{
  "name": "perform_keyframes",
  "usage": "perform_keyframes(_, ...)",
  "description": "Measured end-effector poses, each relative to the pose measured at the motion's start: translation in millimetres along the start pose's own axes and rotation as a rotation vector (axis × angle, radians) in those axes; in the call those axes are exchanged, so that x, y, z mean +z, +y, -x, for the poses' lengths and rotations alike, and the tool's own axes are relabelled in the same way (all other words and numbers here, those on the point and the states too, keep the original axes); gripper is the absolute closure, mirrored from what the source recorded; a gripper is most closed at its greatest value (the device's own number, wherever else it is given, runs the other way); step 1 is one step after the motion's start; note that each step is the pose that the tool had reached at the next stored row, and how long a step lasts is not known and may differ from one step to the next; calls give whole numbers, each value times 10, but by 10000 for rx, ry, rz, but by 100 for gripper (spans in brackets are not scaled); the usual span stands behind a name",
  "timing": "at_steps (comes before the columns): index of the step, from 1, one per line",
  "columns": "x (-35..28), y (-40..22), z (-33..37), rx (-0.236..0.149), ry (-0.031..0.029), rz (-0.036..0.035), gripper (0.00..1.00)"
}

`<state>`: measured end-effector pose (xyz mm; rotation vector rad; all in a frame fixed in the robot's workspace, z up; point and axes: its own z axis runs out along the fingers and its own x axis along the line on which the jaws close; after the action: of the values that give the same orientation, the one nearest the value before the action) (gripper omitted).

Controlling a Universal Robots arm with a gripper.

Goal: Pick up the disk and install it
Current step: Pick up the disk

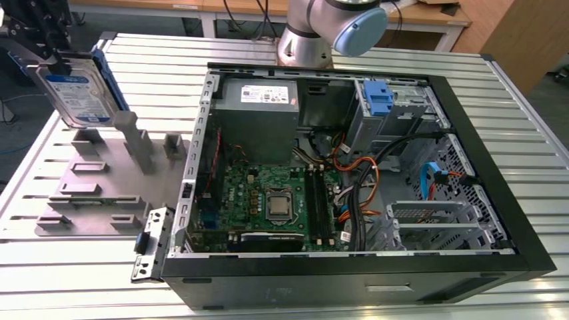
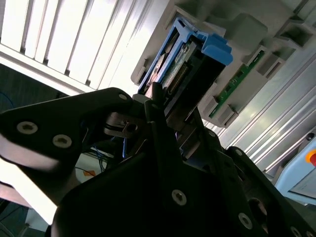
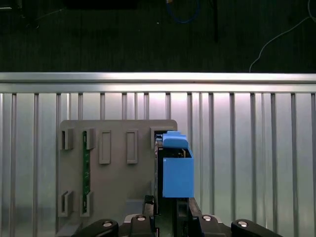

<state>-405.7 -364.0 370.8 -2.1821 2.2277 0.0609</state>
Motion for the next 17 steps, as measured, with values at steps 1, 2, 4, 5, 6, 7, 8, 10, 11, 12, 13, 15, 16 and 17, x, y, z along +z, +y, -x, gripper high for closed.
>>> perform_keyframes(1,-16,-1,1,-1,0,0,65)
perform_keyframes(2,-32,-1,1,0,0,1,65)
perform_keyframes(4,-68,-2,3,0,0,0,65)
perform_keyframes(5,-89,-2,4,0,0,0,65)
perform_keyframes(6,-112,-1,5,0,0,1,65)
perform_keyframes(7,-139,-1,6,1,0,0,65)
perform_keyframes(8,-166,-1,7,0,0,-1,65)
perform_keyframes(10,-212,0,9,0,0,0,65)
perform_keyframes(11,-234,0,10,0,0,0,65)
perform_keyframes(12,-257,0,11,0,0,0,65)
perform_keyframes(13,-276,0,12,0,0,0,65)
perform_keyframes(15,-312,0,14,0,2,0,65)
perform_keyframes(16,-332,1,14,0,2,0,65)
perform_keyframes(17,-355,1,15,0,3,1,65)
